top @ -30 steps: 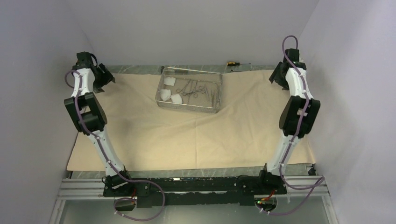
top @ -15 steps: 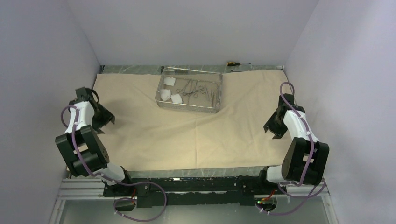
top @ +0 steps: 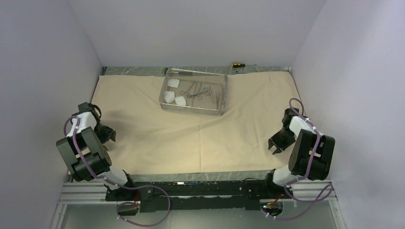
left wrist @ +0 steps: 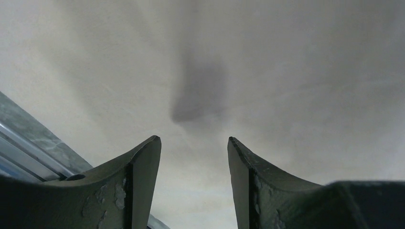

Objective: Open and lay out the surgical kit
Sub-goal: Smooth out the surgical kit at the center of the board.

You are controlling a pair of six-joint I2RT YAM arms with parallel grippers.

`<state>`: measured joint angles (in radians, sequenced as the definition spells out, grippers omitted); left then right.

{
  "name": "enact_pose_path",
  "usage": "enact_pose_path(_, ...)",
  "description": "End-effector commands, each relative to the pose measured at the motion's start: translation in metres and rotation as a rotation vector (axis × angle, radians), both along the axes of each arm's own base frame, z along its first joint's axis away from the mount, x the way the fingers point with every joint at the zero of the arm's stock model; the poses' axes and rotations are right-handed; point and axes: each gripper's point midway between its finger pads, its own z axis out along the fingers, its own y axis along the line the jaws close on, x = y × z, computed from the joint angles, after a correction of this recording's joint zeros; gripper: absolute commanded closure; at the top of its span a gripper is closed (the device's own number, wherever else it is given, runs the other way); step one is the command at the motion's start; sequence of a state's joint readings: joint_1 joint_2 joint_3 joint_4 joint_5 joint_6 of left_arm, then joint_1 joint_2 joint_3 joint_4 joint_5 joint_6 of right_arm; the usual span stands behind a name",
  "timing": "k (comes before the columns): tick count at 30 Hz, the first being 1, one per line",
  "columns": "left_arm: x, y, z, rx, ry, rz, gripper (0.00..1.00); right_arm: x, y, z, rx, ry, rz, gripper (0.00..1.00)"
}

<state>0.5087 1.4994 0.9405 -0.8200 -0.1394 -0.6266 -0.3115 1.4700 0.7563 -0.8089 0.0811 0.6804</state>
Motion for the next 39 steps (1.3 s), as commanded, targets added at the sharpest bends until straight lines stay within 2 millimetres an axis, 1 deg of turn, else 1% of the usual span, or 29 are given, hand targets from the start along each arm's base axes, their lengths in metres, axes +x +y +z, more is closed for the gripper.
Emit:
enact_pose_path(1,-0.027,0.0,-0.02,-0.035,0.101,0.148,0.41,-0.023,-0.011,-0.01,-0.045,0.115,-0.087,0.64)
enact_pose_path(4,-0.041,-0.003,-0.031,-0.048,0.165,0.199,0.41,-0.04,-0.021,-0.012,-0.084,0.199,-0.126,0.64)
enact_pose_path(8,-0.062,-0.001,-0.035,-0.032,0.254,0.274,0.42,-0.062,-0.033,-0.01,-0.127,0.301,-0.193,0.64)
enact_pose_path(12,-0.079,0.004,-0.034,-0.012,0.294,0.342,0.44,-0.068,-0.042,-0.004,-0.131,0.335,-0.287,0.64)
enact_pose_path(16,-0.088,0.01,-0.033,-0.013,0.301,0.412,0.47,-0.065,-0.052,0.001,-0.171,0.343,-0.316,0.64)
enact_pose_path(21,-0.086,0.026,-0.03,-0.014,0.276,0.461,0.49,-0.076,-0.046,0.0,-0.17,0.36,-0.347,0.63)
enact_pose_path(24,-0.09,0.032,-0.031,-0.013,0.292,0.474,0.49,-0.086,-0.039,-0.002,-0.157,0.379,-0.374,0.63)
enact_pose_path(26,-0.093,0.032,-0.034,-0.028,0.286,0.489,0.49,-0.087,-0.037,-0.001,-0.146,0.376,-0.403,0.63)
enact_pose_path(29,-0.091,0.034,-0.035,-0.049,0.263,0.499,0.51,-0.08,-0.044,0.004,-0.162,0.355,-0.421,0.63)
enact_pose_path(31,-0.084,0.039,-0.028,-0.048,0.237,0.482,0.53,-0.069,-0.052,0.012,-0.185,0.321,-0.426,0.63)
enact_pose_path(33,-0.075,0.045,-0.016,-0.036,0.19,0.46,0.52,-0.054,-0.061,0.025,-0.206,0.265,-0.422,0.63)
enact_pose_path(35,-0.066,0.051,0.002,-0.012,0.127,0.435,0.51,-0.038,-0.068,0.039,-0.225,0.195,-0.409,0.63)
enact_pose_path(37,-0.059,0.055,0.02,0.014,0.063,0.407,0.49,-0.021,-0.072,0.054,-0.242,0.123,-0.387,0.62)
enact_pose_path(39,-0.053,0.056,0.034,0.04,-0.005,0.368,0.47,-0.008,-0.071,0.065,-0.252,0.062,-0.346,0.62)
